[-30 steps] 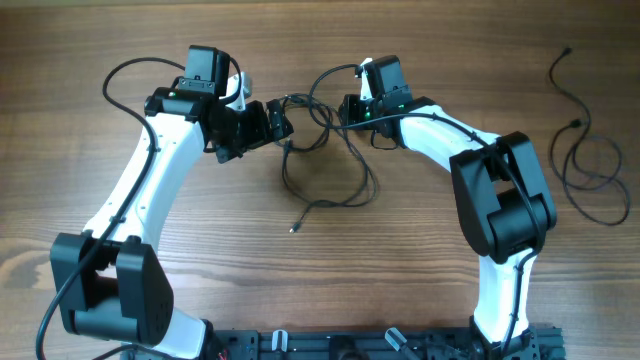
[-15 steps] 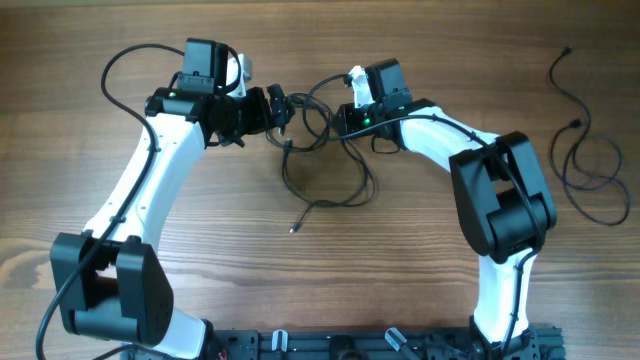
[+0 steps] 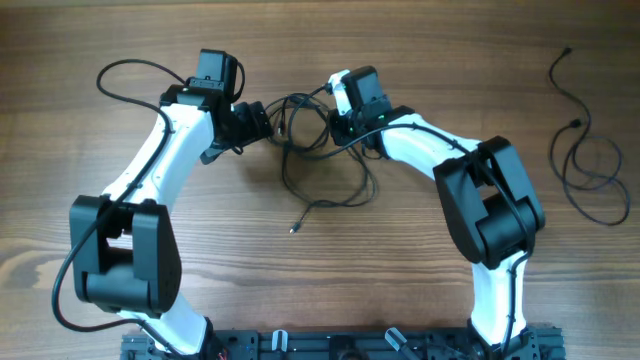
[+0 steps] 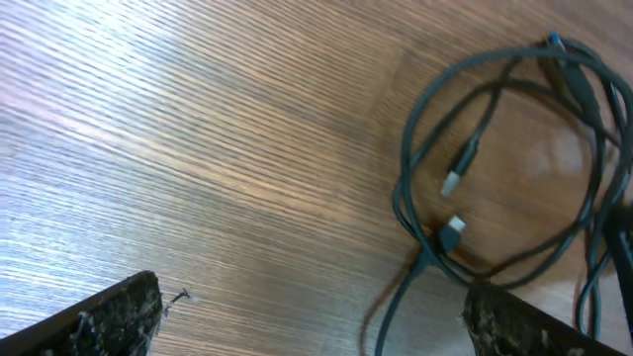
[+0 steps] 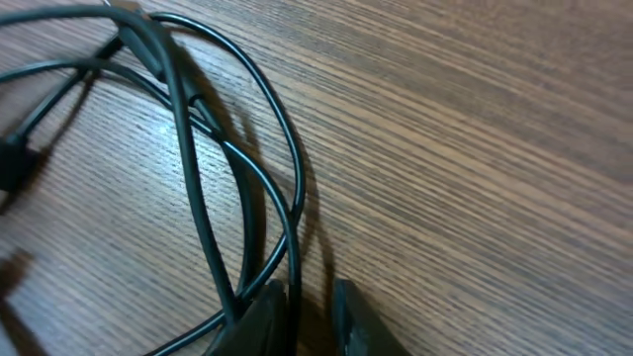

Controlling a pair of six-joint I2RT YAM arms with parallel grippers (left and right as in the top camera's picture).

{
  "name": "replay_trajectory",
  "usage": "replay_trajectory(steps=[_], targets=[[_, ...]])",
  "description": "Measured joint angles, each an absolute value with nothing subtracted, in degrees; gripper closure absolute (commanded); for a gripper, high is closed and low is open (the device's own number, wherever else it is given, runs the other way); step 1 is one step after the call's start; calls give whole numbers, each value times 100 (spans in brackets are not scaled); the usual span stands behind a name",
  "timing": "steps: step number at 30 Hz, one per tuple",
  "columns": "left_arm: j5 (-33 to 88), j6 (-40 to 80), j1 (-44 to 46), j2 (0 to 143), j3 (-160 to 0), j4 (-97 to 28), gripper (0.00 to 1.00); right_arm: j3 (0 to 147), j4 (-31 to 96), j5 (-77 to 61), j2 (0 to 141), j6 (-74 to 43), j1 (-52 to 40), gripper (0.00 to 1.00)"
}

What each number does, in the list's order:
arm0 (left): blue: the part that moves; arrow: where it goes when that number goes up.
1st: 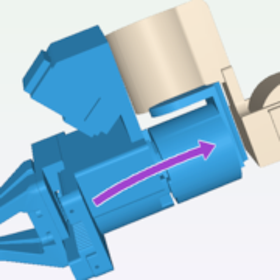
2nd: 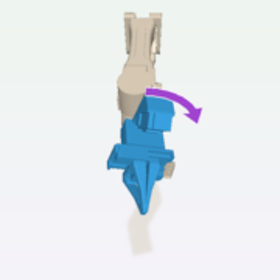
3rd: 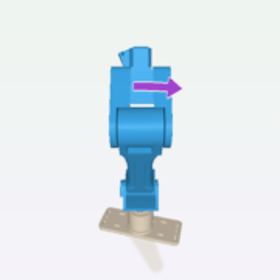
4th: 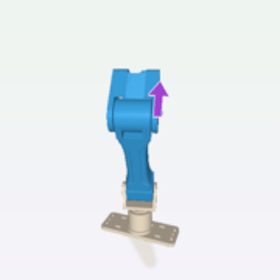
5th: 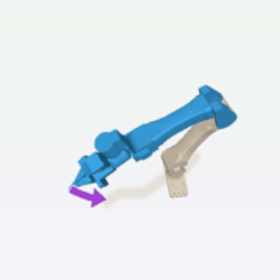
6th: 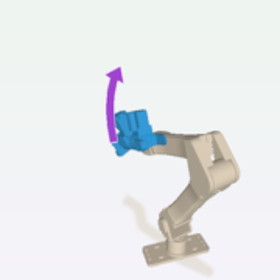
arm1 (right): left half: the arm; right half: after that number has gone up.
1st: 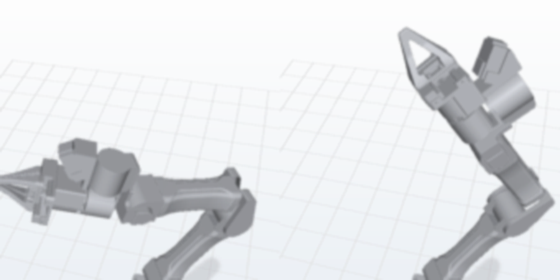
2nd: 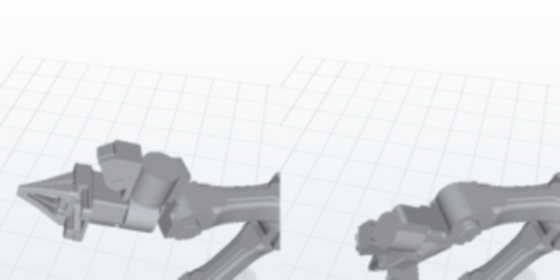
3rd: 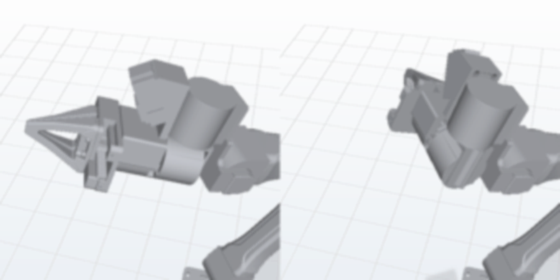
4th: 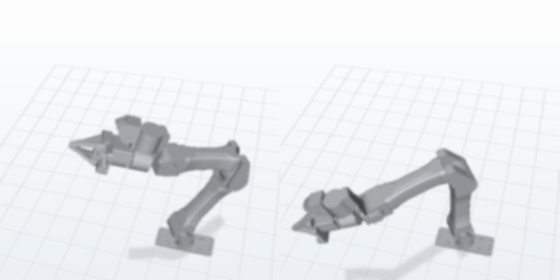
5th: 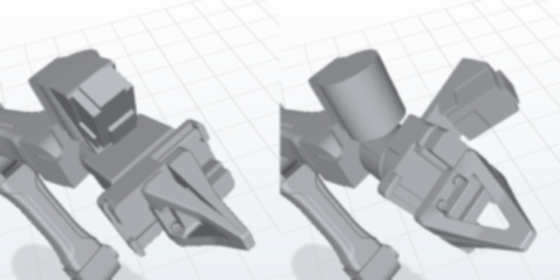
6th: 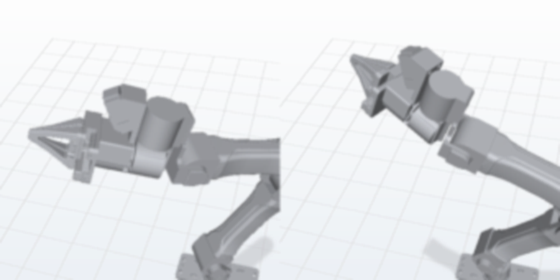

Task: Untangle cables

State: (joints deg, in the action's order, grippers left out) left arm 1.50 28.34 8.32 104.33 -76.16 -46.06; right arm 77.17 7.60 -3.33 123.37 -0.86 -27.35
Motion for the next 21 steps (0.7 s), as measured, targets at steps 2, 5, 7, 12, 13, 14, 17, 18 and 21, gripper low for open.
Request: replay_trajectory(steps=[2, 5, 7, 12, 13, 14, 17, 18, 21], targets=[[132, 2906, 652, 10433, -7616, -4606, 0, 7717, 760, -226, 12337, 5, -2773, 84], [115, 2950, 322, 10433, -7616, -4606, 0, 7717, 762, -298, 12337, 58, -2764, 96], [110, 2950, 183, 10433, -7616, -4609, 0, 7717, 768, -412, 12337, 73, -2749, 96], [110, 2952, 58, 10433, -7616, -4606, 0, 7730, 851, -696, 12337, 67, -2738, 96], [110, 2952, 58, 10433, -7616, -4606, 0, 7730, 871, -917, 12337, 38, -2727, 96], [110, 2952, 58, 10433, -7616, -4604, 0, 7730, 899, -1201, 12337, 62, -2722, 96], [108, 2952, 58, 10433, -7616, -4606, 0, 7730, 1024, -1590, 12311, 150, -2722, 96], [108, 2952, 58, 10433, -7616, -4606, 0, 7730, 1068, -1653, 12265, 165, -2722, 95], [110, 2952, 58, 10433, -7616, -4606, 0, 7730, 1105, -1686, 11671, 185, -2722, 96]])
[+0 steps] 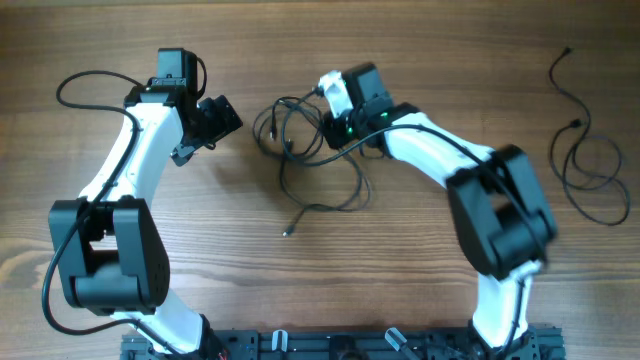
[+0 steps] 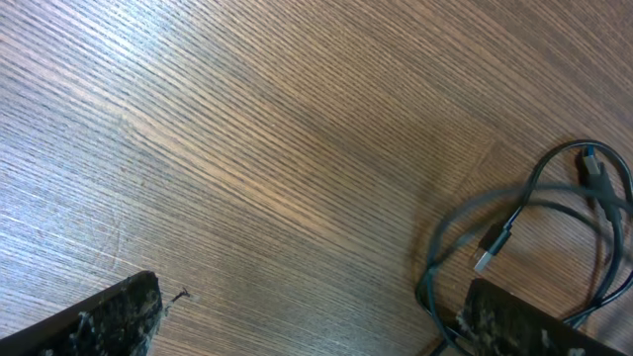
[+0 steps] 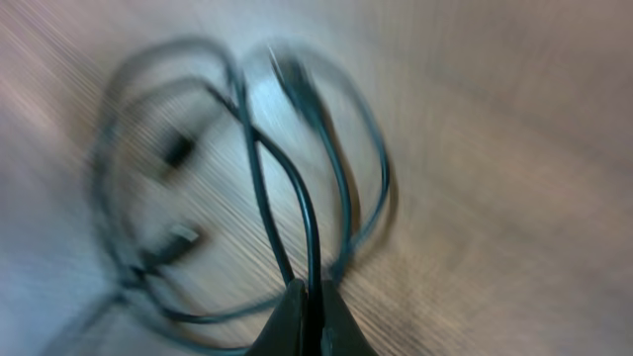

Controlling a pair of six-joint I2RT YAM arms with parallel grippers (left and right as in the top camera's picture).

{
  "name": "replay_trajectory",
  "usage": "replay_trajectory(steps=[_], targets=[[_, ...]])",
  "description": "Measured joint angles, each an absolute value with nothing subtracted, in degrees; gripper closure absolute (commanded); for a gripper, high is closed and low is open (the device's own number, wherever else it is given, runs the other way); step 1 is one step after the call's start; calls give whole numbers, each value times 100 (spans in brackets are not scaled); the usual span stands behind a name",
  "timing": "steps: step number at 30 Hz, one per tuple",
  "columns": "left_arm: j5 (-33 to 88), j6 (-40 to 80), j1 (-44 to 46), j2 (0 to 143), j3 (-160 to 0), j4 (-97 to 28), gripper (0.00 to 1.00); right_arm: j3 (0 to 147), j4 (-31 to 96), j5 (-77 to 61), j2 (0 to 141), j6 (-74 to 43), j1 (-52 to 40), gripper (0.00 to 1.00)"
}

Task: Untangle cables

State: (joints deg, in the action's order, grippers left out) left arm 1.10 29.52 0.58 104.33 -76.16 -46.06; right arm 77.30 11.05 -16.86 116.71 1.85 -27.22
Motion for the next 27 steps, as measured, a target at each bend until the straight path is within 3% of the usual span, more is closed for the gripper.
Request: replay_trajectory(steps=[10, 17, 22, 25, 27], targets=[[110, 2952, 58, 10433, -7616, -4606, 0, 7861, 1002, -2137, 8871, -19, -2722, 96], [108, 2952, 58, 10433, -7614, -4604, 0, 7843, -270, -2620, 8731, -145, -2722, 96], [110, 2952, 58, 10433, -7614, -4604, 0, 7843, -344, -2399, 8667, -191, -2724, 96], [110, 2952, 58, 10433, -7614, -4604, 0, 7843, -165, -1702, 8667, -738, -2722, 96], [110, 2952, 58, 10433, -7614, -4604, 0, 7843, 141, -906, 8667, -1841, -2722, 96]])
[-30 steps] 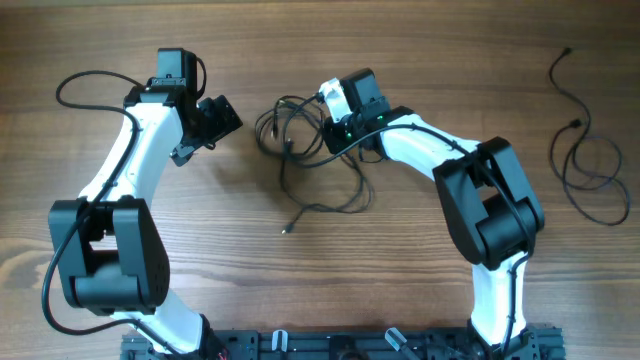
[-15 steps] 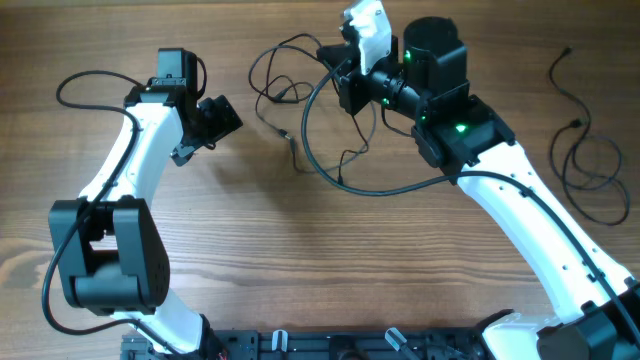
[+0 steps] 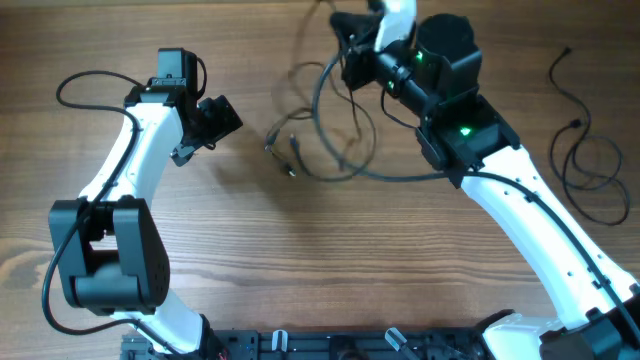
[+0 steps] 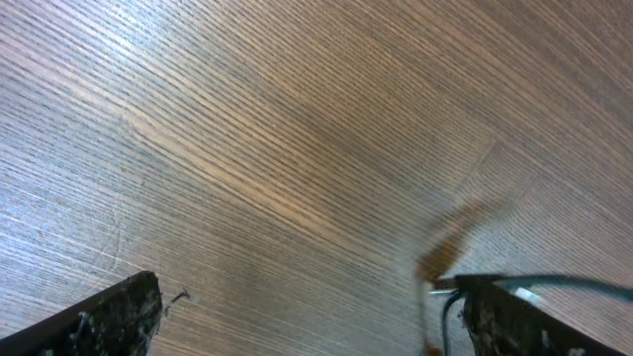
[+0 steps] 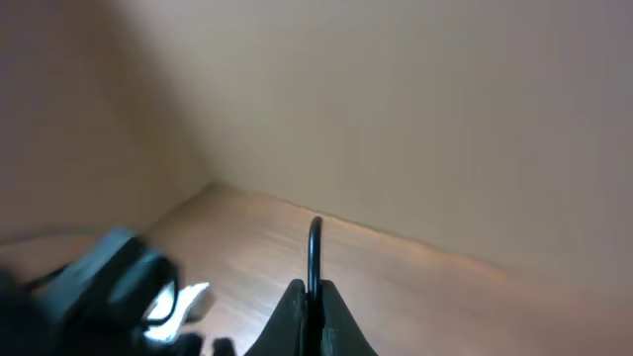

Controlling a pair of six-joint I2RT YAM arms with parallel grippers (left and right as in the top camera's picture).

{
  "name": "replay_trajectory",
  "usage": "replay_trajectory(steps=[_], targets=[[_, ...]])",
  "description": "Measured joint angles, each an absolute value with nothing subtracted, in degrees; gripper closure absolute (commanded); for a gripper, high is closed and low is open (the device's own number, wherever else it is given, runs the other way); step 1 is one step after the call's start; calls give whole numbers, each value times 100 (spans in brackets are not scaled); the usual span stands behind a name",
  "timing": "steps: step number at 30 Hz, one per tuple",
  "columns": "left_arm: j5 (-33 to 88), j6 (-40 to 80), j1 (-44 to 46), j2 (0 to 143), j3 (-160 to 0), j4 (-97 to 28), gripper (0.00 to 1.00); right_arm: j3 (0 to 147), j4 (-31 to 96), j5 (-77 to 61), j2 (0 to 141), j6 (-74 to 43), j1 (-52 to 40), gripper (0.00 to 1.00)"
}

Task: Untangle cables

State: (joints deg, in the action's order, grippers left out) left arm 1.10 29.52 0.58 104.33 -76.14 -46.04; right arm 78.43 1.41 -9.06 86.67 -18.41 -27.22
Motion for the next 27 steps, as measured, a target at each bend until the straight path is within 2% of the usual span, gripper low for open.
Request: replay_trajectory(steps=[2, 5, 11, 16, 22, 27], targets=[[110, 2952, 58, 10433, -7614, -4604, 0, 7843, 226, -473, 8680, -3105, -2665, 96], [108, 2952, 58, 10433, -7614, -4602, 0, 7826, -620, -908, 8687, -3660, -2484, 96], [108, 2963, 58, 10436, -7612, -4602, 0, 7826, -2558, -3776, 8709, -2488, -2342, 96], [108, 2969, 58, 10436, -7612, -4604, 0, 7824, -4075, -4772, 8709, -2130, -2069, 96], [106, 2971, 58, 10436, -7612, -4604, 0, 7826, -5782, -4517, 8709, -2021, -1857, 96], [108, 2971, 58, 10436, -7612, -4604, 0, 7826, -5848, -3448, 8709, -2014, -1855, 96]])
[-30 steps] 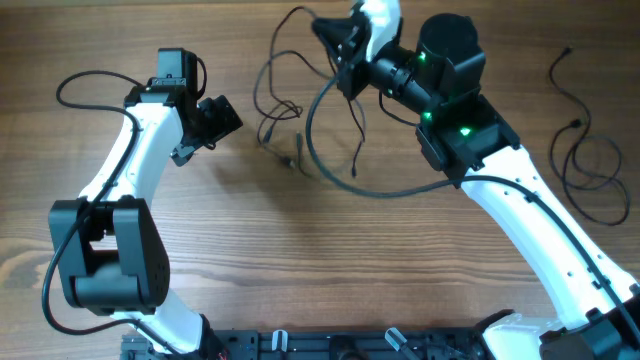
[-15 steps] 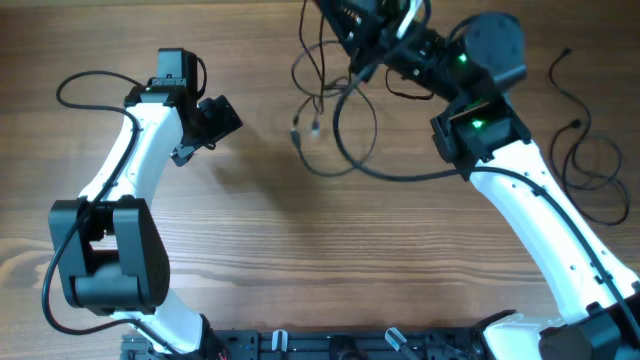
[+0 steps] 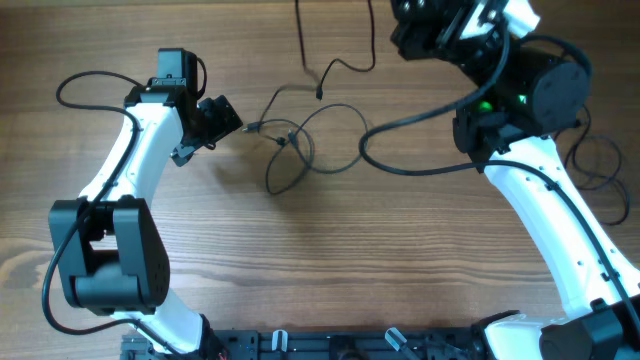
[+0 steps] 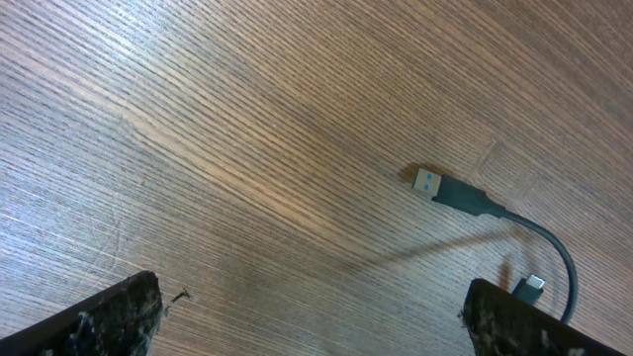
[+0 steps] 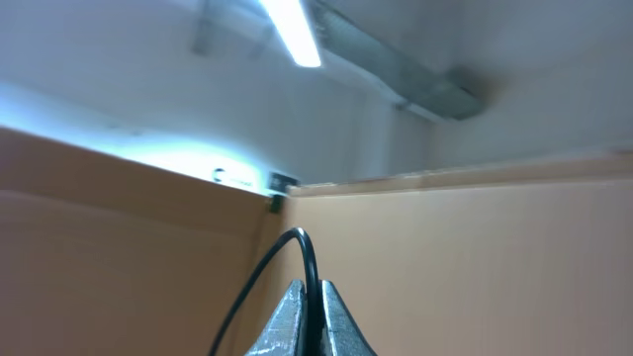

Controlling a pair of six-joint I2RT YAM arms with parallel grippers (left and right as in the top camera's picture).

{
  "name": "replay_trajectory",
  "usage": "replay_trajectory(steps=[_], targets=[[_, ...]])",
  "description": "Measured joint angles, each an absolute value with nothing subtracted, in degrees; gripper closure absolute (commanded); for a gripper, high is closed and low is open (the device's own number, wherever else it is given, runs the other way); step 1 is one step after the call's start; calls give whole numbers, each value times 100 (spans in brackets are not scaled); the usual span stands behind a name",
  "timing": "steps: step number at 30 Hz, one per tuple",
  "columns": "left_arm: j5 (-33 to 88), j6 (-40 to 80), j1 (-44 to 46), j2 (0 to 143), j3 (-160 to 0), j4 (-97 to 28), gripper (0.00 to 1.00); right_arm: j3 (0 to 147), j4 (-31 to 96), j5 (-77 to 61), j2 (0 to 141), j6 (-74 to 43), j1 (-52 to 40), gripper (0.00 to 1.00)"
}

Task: Untangle cables

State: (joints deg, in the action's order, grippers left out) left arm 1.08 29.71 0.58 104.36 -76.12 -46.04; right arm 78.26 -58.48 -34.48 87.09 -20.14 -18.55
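The black cable tangle [image 3: 300, 140] lies in loose loops on the wooden table, just right of my left gripper. Strands [image 3: 372, 40] rise from it toward my right gripper [image 5: 309, 289]. That gripper is raised high at the top of the overhead view and is shut on a black cable strand [image 5: 302, 245]. Its camera faces a wall and ceiling. My left gripper [image 4: 309, 289] stands open low over the table with nothing between its fingers [image 4: 111, 316]. A USB plug [image 4: 450, 191] of the tangle lies ahead of it.
A second, separate black cable [image 3: 598, 165] lies coiled at the table's far right, partly behind my right arm [image 3: 540, 190]. My left arm's own cable [image 3: 85, 85] loops at the far left.
My right gripper, still shut on the strand, is now higher and further right. The tangle has drawn out into wider loops, and a USB plug now lies in the left wrist view. The left arm is unmoved.
Both grippers were at the tangle, the left open and the right nearly shut around strands. Then the left stood back to the left while the right was shut on a strand. The right then held it raised, and now higher, with the loops spread out.
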Motion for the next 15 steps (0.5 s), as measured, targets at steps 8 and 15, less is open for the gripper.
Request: replay_trajectory(steps=[8, 15], targets=[[108, 2971, 58, 10436, -7612, -4609, 0, 7837, -3634, -1787, 8711, -1769, -1811, 96], [108, 2971, 58, 10436, -7612, -4604, 0, 7856, -1804, 2088, 8711, -2587, -1789, 96]])
